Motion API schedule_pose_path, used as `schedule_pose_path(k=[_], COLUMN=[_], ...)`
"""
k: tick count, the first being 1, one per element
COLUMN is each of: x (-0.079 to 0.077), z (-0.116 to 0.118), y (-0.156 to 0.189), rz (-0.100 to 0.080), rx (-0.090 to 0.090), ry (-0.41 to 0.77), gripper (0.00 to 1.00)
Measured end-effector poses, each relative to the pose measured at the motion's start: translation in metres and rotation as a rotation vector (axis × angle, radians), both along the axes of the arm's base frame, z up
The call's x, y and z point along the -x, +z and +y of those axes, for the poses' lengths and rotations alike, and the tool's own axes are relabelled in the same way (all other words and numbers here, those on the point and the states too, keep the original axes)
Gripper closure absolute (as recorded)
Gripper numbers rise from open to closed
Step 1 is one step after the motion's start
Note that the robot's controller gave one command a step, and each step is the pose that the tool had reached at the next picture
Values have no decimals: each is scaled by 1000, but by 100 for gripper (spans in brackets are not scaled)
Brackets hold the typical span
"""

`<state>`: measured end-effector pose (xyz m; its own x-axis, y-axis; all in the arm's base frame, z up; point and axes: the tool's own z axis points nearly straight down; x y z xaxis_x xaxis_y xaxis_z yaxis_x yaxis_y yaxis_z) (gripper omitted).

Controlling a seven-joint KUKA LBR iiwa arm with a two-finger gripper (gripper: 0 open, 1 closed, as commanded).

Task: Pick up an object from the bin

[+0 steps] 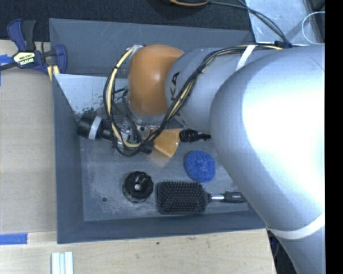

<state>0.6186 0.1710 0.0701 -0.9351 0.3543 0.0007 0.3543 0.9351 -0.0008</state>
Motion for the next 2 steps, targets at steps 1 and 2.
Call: schedule_pose_path(k=[1,2], x=[1,2], z=[0,-1], y=[2,12], rz=[1,6], rx=[0,1], ry=[0,-1], gripper=[100,100])
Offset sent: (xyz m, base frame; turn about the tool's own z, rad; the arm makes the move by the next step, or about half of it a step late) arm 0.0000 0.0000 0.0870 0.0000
